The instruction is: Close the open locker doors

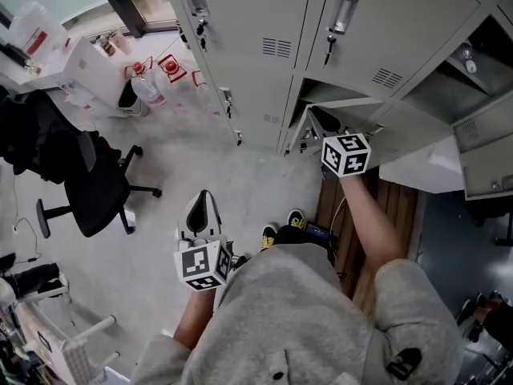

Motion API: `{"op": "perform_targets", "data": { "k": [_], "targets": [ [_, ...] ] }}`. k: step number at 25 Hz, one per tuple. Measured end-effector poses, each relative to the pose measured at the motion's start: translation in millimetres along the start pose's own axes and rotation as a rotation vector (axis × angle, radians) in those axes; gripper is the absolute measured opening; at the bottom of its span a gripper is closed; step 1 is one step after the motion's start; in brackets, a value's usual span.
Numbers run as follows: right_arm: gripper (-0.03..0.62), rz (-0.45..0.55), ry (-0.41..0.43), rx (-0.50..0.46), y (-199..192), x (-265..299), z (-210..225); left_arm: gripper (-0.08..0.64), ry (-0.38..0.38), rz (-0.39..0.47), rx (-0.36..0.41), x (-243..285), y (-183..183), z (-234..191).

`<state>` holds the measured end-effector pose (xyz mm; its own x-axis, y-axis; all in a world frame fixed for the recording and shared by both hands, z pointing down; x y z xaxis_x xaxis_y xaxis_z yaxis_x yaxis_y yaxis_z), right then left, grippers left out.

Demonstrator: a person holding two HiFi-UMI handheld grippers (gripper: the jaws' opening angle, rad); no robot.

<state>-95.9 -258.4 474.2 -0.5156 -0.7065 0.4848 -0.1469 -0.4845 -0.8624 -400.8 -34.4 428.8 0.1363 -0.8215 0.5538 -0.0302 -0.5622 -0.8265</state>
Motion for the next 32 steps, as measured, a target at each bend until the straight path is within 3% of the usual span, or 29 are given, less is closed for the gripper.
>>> {"op": "perform_targets", "data": {
  "k": [6,12,17,32],
  "targets": [
    [0.060,-0.006,-0.004,-0.019,10,19,7,0.011,0.041,0.000,-0.019,1,0,-3],
    [0.057,-0.027,-0.062,-0.104,16,40,17,0.011,0.065,-0.011,-0.042,7,0,-2],
    [0.057,-0.089,-0.076,-0.072,8,59,30,0.011,0.081,-0.023,-0.056,11,2,1],
    [0.056,-0.092,-0.112,-0.041,16,76,55,0.011,0.091,-0.043,-0.058,24,5,9]
  ]
}}
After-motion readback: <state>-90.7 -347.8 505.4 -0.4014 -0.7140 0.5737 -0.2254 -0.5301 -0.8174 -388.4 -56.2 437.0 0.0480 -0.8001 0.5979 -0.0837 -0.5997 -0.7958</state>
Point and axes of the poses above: the fingertips, and each gripper's own axes: x forward along the fingers, z to its right, y out of its top, the point moved 8 cm from there along -x, backward along the fingers, and after that the axes turned 15 degrees about -z, right-handed, at the moved point
